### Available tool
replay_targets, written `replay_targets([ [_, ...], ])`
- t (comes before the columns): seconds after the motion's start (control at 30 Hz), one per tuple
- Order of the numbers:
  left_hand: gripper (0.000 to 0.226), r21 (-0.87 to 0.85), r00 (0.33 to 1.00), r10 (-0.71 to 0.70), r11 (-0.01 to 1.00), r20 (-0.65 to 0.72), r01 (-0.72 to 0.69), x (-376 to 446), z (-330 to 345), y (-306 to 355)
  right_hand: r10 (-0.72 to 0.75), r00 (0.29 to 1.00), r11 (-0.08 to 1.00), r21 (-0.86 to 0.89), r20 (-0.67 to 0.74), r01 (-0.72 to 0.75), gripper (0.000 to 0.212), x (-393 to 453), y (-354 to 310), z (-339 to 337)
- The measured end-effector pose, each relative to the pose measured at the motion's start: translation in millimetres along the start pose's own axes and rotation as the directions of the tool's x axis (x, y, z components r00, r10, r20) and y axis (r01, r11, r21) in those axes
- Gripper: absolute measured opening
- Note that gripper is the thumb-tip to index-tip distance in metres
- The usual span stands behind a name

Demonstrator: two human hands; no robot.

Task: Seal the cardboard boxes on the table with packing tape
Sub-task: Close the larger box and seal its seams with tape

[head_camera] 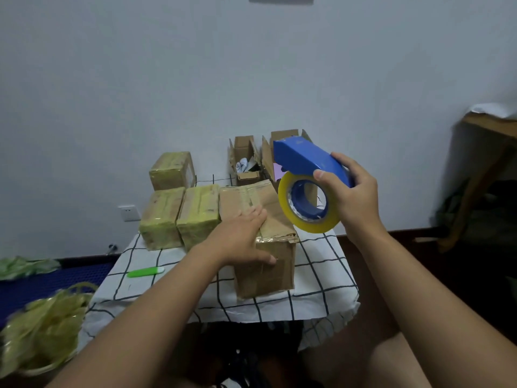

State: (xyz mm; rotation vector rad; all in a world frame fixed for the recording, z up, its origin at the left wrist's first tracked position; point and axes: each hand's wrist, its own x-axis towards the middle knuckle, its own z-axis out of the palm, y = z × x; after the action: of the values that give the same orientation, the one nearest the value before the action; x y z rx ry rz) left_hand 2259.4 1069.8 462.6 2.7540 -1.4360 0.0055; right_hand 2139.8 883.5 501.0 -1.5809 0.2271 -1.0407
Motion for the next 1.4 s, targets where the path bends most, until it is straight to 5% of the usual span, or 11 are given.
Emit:
replay_targets([
  [0.2,0.074,0.052,0.941,-0.130,0.987,-0.311,0.153,-24.0,20.8,19.4,0.011,0.999,1.000,0.008,0.032,-0.011,0.046,-10.1,0.7,-4.4],
  [0.5,0.054,-0.041,0.945,-0.126,0.992,-0.302,0.119,-33.2,28.3,14.9,0.062,0.971,0.994,0.075,0.230,-0.081,0.052,-21.2,-3.1,-19.4],
  [0.57,0.053,-0.217,0.936,-0.172,0.970,-0.307,0.107,-33.3,19.3,18.9,0.090,0.960,0.985,0.120,0.267,-0.125,0.057,-24.0,-1.1,-23.2],
  [0.67,0.042,-0.700,0.841,-0.387,0.714,-0.378,0.014,-43.5,-7.1,27.5,0.138,0.937,0.963,0.178,0.321,-0.202,0.059,-30.0,1.4,-27.4],
  [0.77,0.025,-0.912,0.826,-0.491,0.404,-0.277,-0.066,-53.9,-35.1,39.4,0.166,0.909,0.936,0.228,0.382,-0.267,0.057,-37.8,3.9,-26.1],
  [0.93,0.052,-0.995,0.916,-0.396,0.091,-0.069,-0.036,-65.2,-47.5,40.9,0.191,0.889,0.922,0.235,0.417,-0.308,0.066,-49.9,6.9,-13.1],
  [1.1,0.020,-0.995,0.926,-0.377,-0.102,0.021,-0.019,-74.8,-44.0,34.3,0.204,0.880,0.904,0.261,0.429,-0.337,0.071,-54.9,11.8,-2.5],
  [1.4,0.031,-0.902,0.934,-0.332,-0.432,0.133,-0.025,-86.8,-46.3,20.8,0.185,0.866,0.900,0.274,0.464,-0.340,0.056,-59.2,8.8,7.3],
])
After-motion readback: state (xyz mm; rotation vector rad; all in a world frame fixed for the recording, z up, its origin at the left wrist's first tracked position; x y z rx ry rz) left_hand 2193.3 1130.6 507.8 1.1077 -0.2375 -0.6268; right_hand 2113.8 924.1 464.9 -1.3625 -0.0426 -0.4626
